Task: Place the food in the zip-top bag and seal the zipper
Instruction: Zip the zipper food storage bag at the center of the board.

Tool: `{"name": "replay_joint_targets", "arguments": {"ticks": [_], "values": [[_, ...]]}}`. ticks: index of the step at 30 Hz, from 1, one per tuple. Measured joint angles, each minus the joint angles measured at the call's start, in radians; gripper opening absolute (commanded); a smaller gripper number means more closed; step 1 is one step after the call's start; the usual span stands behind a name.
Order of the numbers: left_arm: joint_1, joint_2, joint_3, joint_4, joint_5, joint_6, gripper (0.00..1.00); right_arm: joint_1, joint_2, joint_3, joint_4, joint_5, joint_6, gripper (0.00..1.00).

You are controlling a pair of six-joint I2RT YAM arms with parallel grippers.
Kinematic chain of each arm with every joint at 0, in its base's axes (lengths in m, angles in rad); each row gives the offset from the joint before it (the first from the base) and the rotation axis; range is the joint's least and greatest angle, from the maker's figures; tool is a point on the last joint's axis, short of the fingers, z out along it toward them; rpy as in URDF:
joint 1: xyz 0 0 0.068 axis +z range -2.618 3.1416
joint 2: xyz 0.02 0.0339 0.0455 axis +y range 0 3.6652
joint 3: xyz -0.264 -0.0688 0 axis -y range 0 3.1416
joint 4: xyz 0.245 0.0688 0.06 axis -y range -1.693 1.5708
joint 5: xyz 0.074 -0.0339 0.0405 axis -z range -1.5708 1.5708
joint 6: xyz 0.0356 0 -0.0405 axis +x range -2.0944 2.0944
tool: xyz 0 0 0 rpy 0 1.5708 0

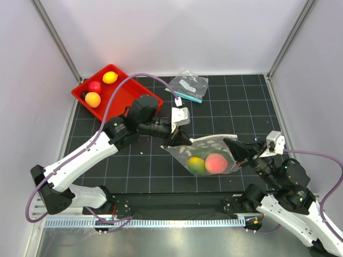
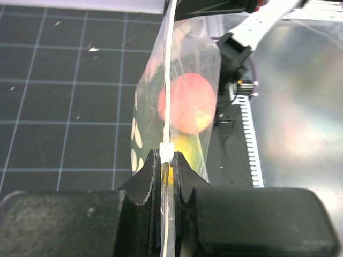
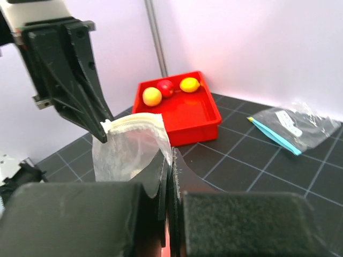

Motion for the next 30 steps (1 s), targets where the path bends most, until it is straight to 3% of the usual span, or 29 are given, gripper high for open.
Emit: {"name": "replay_joint_targets", "arguments": {"ticks": [3,6,12,16,25,30], "values": [[0.001,0.005,0.0,-0.006,-0.066,-0.006,0.0,0.0,0.056,0.007,0.0,0.037,0.0,0.08],[0.005,0.026,0.006,-0.025,-0.14,-0.012,0.0,0.0,0.113,0.013,-0.002,0.066,0.0,0.02],[0.013,0.077,0.021,-0.053,-0.272,-0.038,0.0,0.0,0.145,0.013,-0.02,0.096,0.004,0.01],[0.03,0.087,0.032,-0.049,-0.334,-0.069,0.0,0.001,0.142,0.013,-0.038,0.217,0.034,0.01],[0.078,0.113,0.053,-0.045,-0.315,-0.116,0.0,0.003,0.0,0.012,-0.095,0.607,0.129,0.01],[0.069,0.119,0.059,-0.017,-0.264,-0.122,0.0,0.01,-0.074,-0.015,-0.114,0.673,0.158,0.01]]}}
